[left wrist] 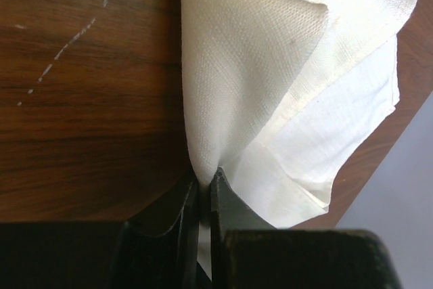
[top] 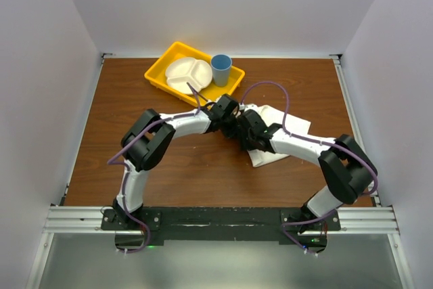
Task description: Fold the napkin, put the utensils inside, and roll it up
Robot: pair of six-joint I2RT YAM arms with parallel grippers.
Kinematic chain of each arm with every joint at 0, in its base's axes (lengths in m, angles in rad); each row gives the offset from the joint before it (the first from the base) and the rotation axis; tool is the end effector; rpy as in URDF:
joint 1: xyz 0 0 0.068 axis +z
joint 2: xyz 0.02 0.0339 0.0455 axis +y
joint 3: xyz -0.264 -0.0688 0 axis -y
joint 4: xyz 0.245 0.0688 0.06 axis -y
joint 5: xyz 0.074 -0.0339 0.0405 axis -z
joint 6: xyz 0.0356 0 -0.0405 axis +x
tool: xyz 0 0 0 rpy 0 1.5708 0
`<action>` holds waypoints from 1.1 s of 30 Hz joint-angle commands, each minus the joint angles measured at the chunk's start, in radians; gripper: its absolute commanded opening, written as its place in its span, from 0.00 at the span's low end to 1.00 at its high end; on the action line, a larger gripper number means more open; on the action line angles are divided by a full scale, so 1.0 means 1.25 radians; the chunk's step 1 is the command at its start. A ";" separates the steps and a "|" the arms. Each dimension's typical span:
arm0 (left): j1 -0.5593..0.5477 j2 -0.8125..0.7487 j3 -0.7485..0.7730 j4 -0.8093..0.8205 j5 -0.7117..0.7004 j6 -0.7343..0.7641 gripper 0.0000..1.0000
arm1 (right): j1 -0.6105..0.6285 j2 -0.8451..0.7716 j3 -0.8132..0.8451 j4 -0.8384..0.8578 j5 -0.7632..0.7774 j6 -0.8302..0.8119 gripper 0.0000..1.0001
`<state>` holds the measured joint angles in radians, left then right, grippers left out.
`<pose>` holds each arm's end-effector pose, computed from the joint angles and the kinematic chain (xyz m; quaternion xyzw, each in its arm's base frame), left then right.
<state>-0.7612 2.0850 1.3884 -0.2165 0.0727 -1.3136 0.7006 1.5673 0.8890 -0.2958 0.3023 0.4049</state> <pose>0.3191 -0.3076 0.1455 -0.2466 0.9131 -0.2954 0.1345 0.2424 0.1906 0.1812 -0.0954 0.9411 0.0301 0.3229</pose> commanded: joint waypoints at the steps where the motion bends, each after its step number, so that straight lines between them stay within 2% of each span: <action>1: 0.004 -0.055 -0.023 0.037 0.017 -0.014 0.00 | 0.018 0.008 -0.035 0.057 -0.006 0.015 0.51; 10: 0.016 -0.062 -0.038 0.046 0.049 -0.012 0.00 | 0.020 0.049 -0.051 0.089 0.045 0.031 0.49; 12: 0.016 -0.060 -0.037 0.041 0.052 -0.013 0.00 | 0.020 0.059 -0.051 0.093 0.051 0.037 0.44; 13: 0.016 -0.060 -0.038 0.038 0.054 -0.012 0.00 | 0.020 0.063 -0.050 0.096 0.041 0.040 0.37; 15: 0.015 -0.064 -0.041 0.032 0.055 -0.005 0.00 | 0.020 0.078 -0.042 0.097 0.033 0.047 0.32; 18: 0.016 -0.069 -0.042 0.021 0.054 0.014 0.00 | 0.016 0.092 -0.051 0.114 -0.012 0.056 0.19; 19: 0.016 -0.070 -0.042 0.017 0.051 0.019 0.00 | 0.011 0.096 -0.053 0.119 -0.031 0.066 0.10; 21: 0.016 -0.071 -0.038 0.011 0.049 0.041 0.00 | 0.008 0.096 -0.081 0.146 -0.086 0.070 0.01; 24: 0.019 -0.070 -0.023 0.005 0.054 0.097 0.00 | -0.008 0.089 -0.135 0.206 -0.174 0.081 0.00; 26: 0.022 -0.070 -0.021 0.038 0.084 0.141 0.00 | -0.056 0.084 -0.177 0.288 -0.242 0.096 0.00; 27: 0.022 -0.071 -0.021 0.056 0.101 0.195 0.00 | -0.076 0.084 -0.214 0.313 -0.332 0.101 0.00; 28: 0.025 -0.071 -0.019 0.064 0.111 0.216 0.15 | -0.109 0.081 -0.231 0.358 -0.375 0.106 0.00; 30: 0.027 -0.081 -0.025 0.072 0.130 0.271 0.33 | -0.131 0.076 -0.271 0.392 -0.455 0.113 0.00; 31: 0.027 -0.099 -0.033 0.096 0.131 0.284 0.48 | -0.154 0.078 -0.283 0.433 -0.483 0.121 0.00; 33: 0.027 -0.117 -0.055 0.125 0.159 0.318 0.60 | -0.168 0.084 -0.307 0.461 -0.551 0.130 0.00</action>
<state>-0.7143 2.0403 1.3361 -0.1375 0.1642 -1.0676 0.5182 1.5867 0.6117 0.2630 -0.1226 0.5266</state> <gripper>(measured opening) 0.487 0.058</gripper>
